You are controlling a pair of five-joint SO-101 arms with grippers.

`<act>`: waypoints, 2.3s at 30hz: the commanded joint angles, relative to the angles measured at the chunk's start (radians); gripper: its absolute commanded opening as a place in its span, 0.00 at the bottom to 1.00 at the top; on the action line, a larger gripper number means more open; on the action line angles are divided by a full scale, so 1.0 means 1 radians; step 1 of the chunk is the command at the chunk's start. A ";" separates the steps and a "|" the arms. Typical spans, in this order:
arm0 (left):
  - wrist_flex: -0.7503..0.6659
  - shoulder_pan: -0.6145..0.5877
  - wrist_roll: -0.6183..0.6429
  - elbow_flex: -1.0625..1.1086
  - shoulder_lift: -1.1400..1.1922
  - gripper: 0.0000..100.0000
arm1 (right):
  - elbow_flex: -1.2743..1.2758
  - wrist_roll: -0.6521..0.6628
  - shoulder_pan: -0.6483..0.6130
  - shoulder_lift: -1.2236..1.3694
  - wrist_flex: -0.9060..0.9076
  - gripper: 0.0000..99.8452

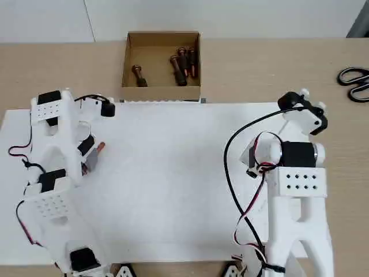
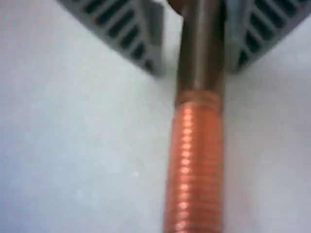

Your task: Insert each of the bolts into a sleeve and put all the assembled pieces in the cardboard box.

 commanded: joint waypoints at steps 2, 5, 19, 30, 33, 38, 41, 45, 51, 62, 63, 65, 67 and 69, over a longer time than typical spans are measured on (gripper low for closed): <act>0.008 -0.015 0.000 0.002 0.009 0.00 | -0.006 0.011 0.007 -0.031 -0.016 0.00; 0.025 0.006 0.026 0.002 -0.083 0.00 | -0.006 0.006 0.005 -0.030 -0.016 0.00; 0.021 0.199 0.474 0.002 -0.493 0.01 | -0.005 0.002 0.005 -0.024 -0.016 0.00; -0.003 0.238 1.801 0.008 -0.491 0.01 | -0.003 0.002 0.005 -0.022 -0.061 0.00; -0.034 0.242 2.199 0.008 -0.493 0.01 | -0.003 0.002 0.005 -0.022 -0.061 0.00; -0.043 0.232 2.406 0.007 -0.493 0.01 | -0.003 0.002 0.005 -0.022 -0.051 0.00; -0.055 0.232 2.397 0.007 -0.493 0.01 | -0.003 0.002 0.005 -0.022 -0.050 0.00; -0.051 0.232 2.397 0.007 -0.493 0.01 | -0.003 0.003 0.005 -0.022 -0.050 0.00; -0.052 0.230 2.395 0.008 -0.493 0.01 | -0.003 0.003 0.005 -0.022 -0.050 0.00; -0.052 0.284 2.272 0.004 -0.500 0.30 | -0.003 0.008 0.005 -0.022 -0.050 0.00; -0.055 0.292 2.266 0.004 -0.500 0.31 | -0.003 0.009 0.005 -0.022 -0.050 0.00; -0.057 0.296 2.262 0.002 -0.502 0.31 | -0.003 0.009 0.005 -0.022 -0.050 0.00; -0.060 0.298 2.259 0.002 -0.502 0.31 | -0.003 0.009 0.007 -0.022 -0.050 0.00; -0.060 0.298 2.186 0.002 -0.502 0.31 | -0.003 0.009 0.008 -0.022 -0.050 0.00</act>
